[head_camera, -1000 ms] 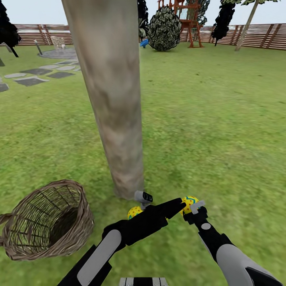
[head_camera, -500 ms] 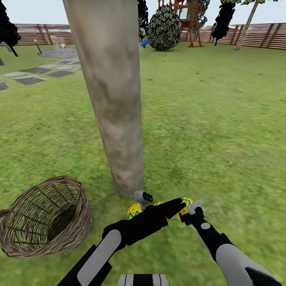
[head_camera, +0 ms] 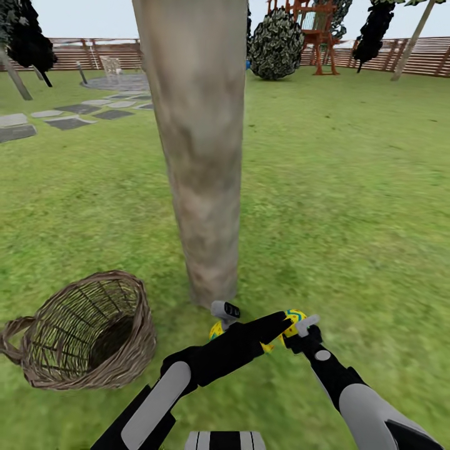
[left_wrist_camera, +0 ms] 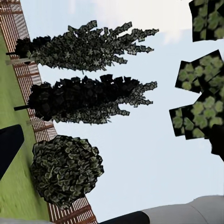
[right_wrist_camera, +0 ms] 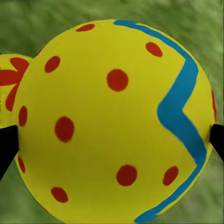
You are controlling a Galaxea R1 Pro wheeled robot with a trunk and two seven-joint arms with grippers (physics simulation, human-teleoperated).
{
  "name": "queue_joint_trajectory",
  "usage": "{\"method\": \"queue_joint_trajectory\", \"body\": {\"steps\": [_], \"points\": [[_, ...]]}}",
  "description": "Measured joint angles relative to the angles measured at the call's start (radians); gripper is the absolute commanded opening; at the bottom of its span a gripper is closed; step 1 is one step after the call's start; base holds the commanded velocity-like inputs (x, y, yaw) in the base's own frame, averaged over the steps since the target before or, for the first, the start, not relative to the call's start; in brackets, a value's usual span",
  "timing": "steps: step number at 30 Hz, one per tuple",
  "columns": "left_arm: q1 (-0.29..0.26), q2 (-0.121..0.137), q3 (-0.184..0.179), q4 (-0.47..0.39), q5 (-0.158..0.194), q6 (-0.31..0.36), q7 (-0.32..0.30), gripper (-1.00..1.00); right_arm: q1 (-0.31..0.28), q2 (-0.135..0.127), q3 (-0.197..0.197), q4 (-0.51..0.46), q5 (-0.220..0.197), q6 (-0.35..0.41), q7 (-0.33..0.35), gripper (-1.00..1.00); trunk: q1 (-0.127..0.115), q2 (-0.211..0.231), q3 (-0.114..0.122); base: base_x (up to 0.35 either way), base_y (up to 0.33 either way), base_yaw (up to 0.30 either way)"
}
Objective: Take the three Easter eggs out of the wicker basket on the lawn in the garden, then place them on the lawn next to a single tree (choose any tree) so that all three eggs are next to the same tree and none are left in the basket.
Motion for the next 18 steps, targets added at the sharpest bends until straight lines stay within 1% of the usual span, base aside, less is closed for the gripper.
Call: {"method": "queue_joint_trajectory", "body": {"steps": [3,5,10,15,18], "points": [[0.0,-0.001,0.0,0.0,0.0,0.001,0.0,1.0,0.0,-0.001,-0.003,-0.005,-0.005,-0.001,-0.05,-1.0,-0.001,0.0,0.0,0.249,0.0,0.032],[0.0,0.0,0.0,0.0,-0.001,0.0,0.0,1.0,0.001,-0.002,-0.005,-0.006,-0.005,-0.002,-0.085,-1.0,0.0,0.0,0.0,0.058,0.0,0.004],[0.0,-0.001,0.0,-0.001,-0.001,0.0,-0.001,1.0,0.001,-0.002,-0.006,-0.007,-0.005,-0.002,-0.094,-1.0,0.0,0.0,0.0,0.006,0.0,0.0],[0.0,-0.002,-0.001,0.0,-0.001,-0.001,0.0,1.0,0.001,-0.002,-0.005,-0.007,-0.004,-0.006,-0.095,-1.0,0.019,-0.035,-0.016,0.0,0.0,0.0],[0.0,-0.002,-0.001,0.0,-0.001,0.0,0.0,1.0,0.001,-0.005,-0.005,-0.007,-0.004,-0.03,-0.095,-1.0,0.031,-0.056,-0.025,0.0,0.0,0.0]]}}
